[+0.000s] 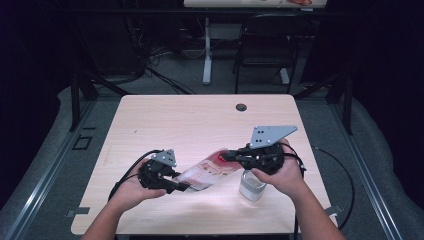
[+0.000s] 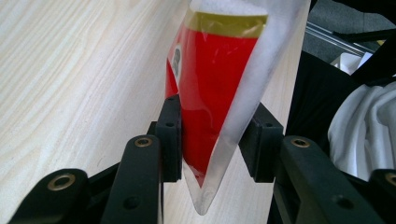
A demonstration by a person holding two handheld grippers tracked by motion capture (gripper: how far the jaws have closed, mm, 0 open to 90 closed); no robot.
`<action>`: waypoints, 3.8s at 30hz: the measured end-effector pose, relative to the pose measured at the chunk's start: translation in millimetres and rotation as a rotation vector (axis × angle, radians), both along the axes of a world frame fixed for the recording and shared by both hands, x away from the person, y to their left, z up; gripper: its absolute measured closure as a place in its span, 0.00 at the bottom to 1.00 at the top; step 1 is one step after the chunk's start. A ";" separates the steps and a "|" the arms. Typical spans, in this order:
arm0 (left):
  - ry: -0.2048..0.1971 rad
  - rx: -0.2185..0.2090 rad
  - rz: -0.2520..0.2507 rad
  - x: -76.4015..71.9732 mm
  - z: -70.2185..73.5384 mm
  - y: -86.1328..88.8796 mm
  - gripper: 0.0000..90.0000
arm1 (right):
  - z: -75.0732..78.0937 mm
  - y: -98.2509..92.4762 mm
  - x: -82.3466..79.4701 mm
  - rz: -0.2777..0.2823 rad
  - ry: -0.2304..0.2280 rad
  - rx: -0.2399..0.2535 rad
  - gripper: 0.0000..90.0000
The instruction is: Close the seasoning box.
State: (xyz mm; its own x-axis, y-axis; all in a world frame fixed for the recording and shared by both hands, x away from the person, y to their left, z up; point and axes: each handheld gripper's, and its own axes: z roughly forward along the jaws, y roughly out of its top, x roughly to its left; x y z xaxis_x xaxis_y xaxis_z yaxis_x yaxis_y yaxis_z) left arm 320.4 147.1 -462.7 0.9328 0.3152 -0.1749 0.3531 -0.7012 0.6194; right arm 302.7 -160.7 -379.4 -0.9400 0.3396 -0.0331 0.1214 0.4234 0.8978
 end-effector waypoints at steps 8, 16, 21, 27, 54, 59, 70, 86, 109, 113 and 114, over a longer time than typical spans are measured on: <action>0.000 0.033 -0.007 0.4 -0.1 -2.5 0.71 | -9.2 -6.4 0.3 -0.009 0.014 0.014 1.00; 0.002 0.036 -0.008 0.6 -0.8 -4.1 0.72 | -14.5 -12.2 -0.3 -0.013 0.017 0.013 1.00; 0.006 0.050 -0.006 1.0 -1.1 -5.1 0.72 | -21.4 -16.1 -0.8 -0.028 0.025 0.021 1.00; 0.011 0.065 -0.007 1.6 -0.5 -7.1 0.72 | -27.3 -19.0 -2.0 -0.041 0.020 0.033 1.00; -0.014 0.103 0.001 2.1 21.9 -8.7 0.73 | -37.2 -35.4 -5.5 -0.068 0.032 0.085 1.00; -0.010 0.102 -0.001 1.9 26.2 -7.6 0.73 | -38.3 -37.3 -6.8 -0.072 0.037 0.095 1.00; -0.024 0.102 -0.003 1.6 33.2 -5.1 0.74 | -41.0 -40.7 -6.8 -0.082 0.050 0.103 1.00; -0.023 0.103 0.003 6.1 36.7 -7.0 0.74 | -49.4 -46.5 -1.2 -0.107 0.082 0.098 1.00; -0.040 0.091 0.011 12.5 48.6 -7.2 0.75 | -56.3 -52.5 3.2 -0.135 0.101 0.096 1.00; -0.041 0.084 0.014 12.8 49.5 -7.2 0.75 | -57.0 -53.5 3.5 -0.135 0.103 0.097 1.00; -0.040 0.084 0.014 13.0 49.8 -7.3 0.75 | -56.9 -53.8 3.6 -0.136 0.102 0.094 1.00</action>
